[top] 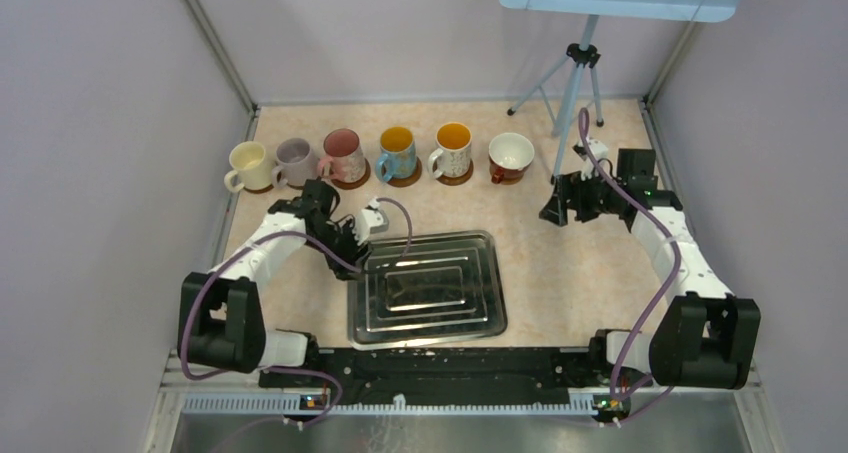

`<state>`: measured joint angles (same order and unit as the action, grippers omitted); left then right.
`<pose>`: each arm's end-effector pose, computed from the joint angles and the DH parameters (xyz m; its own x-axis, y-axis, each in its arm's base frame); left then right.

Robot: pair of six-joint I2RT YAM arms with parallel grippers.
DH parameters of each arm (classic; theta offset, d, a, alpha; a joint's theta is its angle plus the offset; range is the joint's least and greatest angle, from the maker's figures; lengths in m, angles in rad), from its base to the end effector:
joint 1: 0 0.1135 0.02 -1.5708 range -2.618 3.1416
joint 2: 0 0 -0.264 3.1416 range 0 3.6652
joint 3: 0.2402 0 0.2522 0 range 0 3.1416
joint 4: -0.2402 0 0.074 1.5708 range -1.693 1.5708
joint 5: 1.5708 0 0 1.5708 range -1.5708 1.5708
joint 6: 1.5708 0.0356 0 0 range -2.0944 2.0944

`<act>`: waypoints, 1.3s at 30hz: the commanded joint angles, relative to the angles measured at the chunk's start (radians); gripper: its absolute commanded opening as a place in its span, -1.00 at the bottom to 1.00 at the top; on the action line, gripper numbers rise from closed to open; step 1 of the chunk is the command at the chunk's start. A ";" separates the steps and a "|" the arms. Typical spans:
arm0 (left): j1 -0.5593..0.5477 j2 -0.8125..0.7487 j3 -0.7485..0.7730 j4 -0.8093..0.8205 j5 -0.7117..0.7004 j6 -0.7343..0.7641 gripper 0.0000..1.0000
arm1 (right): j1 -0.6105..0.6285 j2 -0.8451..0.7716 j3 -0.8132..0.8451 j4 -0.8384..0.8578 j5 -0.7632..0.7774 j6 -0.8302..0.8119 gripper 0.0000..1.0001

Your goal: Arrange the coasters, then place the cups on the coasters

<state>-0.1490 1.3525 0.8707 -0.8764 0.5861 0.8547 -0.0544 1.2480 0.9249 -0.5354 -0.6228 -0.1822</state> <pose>0.2241 -0.0536 0.2096 -0.4542 0.7037 -0.5464 0.8862 0.4200 -0.1957 0.2556 0.0069 0.2651 -0.6823 -0.1102 -0.7228 -0.4679 0.8255 0.3158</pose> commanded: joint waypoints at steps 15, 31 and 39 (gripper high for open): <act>-0.052 0.251 0.043 0.298 -0.236 -0.188 0.17 | 0.007 -0.036 -0.028 0.030 0.010 -0.023 0.70; 0.065 0.311 0.175 0.259 -0.285 -0.156 0.32 | 0.007 -0.037 -0.054 0.051 0.016 -0.031 0.70; 0.065 0.183 0.330 0.116 -0.174 -0.199 0.97 | 0.006 -0.063 -0.009 0.027 0.006 -0.027 0.70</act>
<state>-0.0875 1.6302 1.0927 -0.6781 0.3332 0.6815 -0.0544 1.2308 0.8715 -0.5186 -0.5961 -0.2016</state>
